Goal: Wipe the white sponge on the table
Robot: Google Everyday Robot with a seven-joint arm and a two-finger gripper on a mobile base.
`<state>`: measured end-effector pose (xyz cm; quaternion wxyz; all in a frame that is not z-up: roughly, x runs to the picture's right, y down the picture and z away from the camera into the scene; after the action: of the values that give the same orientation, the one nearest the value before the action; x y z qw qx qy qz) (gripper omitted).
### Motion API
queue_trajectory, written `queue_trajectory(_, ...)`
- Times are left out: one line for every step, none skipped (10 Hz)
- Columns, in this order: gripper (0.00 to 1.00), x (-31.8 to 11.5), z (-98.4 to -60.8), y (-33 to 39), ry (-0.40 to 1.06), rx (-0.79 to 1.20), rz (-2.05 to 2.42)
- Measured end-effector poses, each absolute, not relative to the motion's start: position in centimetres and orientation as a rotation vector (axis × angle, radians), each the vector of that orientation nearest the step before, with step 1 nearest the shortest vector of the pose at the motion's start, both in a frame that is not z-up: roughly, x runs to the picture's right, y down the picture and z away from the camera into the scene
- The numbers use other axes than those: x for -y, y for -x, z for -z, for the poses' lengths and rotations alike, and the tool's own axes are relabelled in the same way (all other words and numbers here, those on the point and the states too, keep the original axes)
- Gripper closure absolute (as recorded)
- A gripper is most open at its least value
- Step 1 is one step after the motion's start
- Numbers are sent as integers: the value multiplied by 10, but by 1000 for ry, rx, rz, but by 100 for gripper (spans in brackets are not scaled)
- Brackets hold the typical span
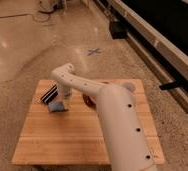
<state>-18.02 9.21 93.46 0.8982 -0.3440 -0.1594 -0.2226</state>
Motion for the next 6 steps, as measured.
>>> queue_trajectory(96,-93,-934,177,714,329,459)
queue_trajectory(100,-93,-932,172,713,325,455)
queue_trajectory(100,-92,-932,166,712,317,450)
queue_trajectory(100,-89,-931,153,707,300,440)
queue_trajectory(100,-86,-930,141,702,285,431)
queue_trajectory(100,-84,-930,130,698,270,427)
